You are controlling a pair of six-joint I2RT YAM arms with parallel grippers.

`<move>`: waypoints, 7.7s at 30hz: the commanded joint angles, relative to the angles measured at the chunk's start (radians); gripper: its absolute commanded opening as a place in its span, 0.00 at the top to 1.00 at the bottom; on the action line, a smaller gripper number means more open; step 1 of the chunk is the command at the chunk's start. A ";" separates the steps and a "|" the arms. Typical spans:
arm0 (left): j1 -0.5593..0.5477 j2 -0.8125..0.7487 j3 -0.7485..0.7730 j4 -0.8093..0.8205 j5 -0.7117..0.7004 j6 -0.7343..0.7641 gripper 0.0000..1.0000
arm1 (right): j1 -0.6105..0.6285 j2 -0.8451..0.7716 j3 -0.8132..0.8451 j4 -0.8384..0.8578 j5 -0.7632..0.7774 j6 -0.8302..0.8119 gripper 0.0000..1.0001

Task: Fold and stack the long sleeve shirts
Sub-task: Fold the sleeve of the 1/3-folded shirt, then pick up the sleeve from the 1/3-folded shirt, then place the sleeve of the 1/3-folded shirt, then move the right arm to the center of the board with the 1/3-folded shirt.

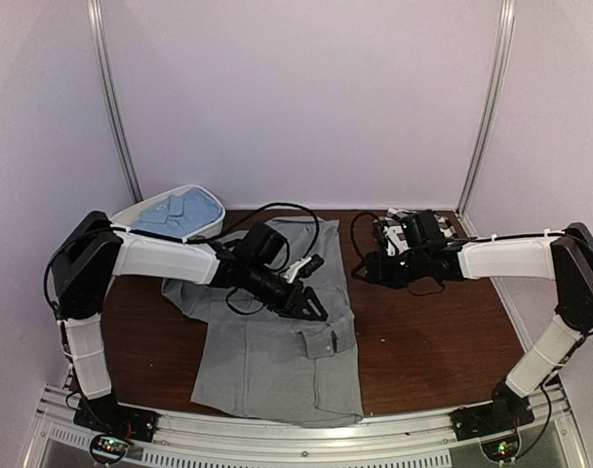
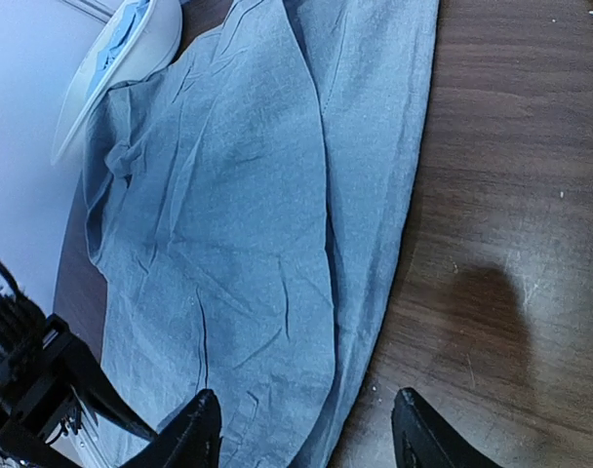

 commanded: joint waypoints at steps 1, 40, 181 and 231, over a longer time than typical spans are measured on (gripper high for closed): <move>-0.002 -0.050 -0.015 -0.004 -0.056 -0.010 0.51 | 0.042 -0.095 -0.098 0.027 0.033 -0.049 0.38; 0.102 -0.108 -0.063 -0.078 -0.286 -0.065 0.52 | 0.297 -0.116 -0.319 0.253 -0.189 0.023 0.61; 0.247 0.295 0.404 -0.143 -0.402 -0.014 0.62 | 0.449 0.027 -0.027 0.017 0.147 0.128 0.50; 0.273 0.725 1.005 0.004 -0.236 -0.099 0.65 | 0.298 -0.323 -0.203 -0.021 0.245 0.241 0.52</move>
